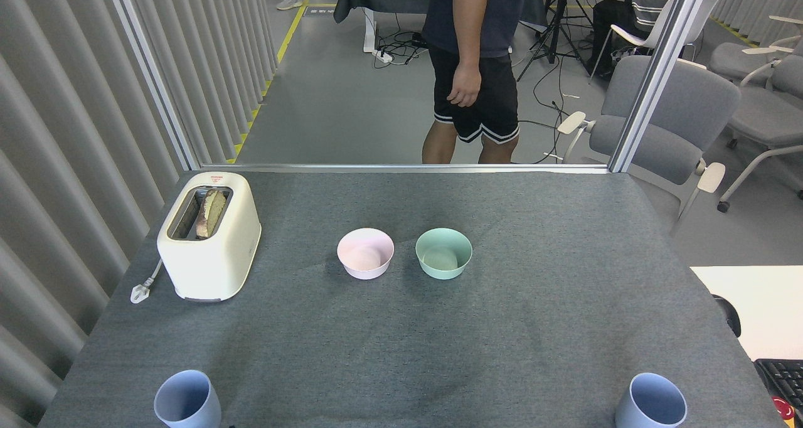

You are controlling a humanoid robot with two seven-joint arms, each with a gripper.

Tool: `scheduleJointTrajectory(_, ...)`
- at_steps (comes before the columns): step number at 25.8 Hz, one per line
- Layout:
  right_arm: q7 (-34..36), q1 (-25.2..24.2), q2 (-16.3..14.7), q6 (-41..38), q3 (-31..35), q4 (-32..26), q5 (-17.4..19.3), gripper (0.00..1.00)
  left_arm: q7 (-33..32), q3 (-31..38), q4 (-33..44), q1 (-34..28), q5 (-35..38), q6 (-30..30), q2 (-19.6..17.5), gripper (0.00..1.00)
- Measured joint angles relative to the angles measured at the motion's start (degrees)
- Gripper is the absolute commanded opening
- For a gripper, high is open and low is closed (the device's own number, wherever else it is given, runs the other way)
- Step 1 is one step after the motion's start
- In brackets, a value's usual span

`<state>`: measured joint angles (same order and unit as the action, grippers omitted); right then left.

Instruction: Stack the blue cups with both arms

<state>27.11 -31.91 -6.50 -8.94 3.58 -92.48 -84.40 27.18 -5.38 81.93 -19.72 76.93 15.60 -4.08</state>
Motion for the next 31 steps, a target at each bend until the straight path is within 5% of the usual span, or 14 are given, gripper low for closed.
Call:
scheduleJointTrajectory(22,0.16,-0.06,0.00,0.13,0.04,0.30,-0.21,1.00,-0.27,1.32,-5.41,6.90,-1.58,-0.14,-0.51,1.00)
scheduleJointTrajectory(29,0.06,-0.06,0.00,0.16,-0.04,0.61,-0.23,1.00,-0.91,1.27,-6.63,8.23,-1.60,-0.53,-0.63,0.64)
scheduleJointTrajectory(31,0.06,-0.08,0.00,0.16,-0.03,0.63,-0.23,1.00,-1.13,1.26,-6.83,8.32,-1.60,-0.64,-0.59,0.61)
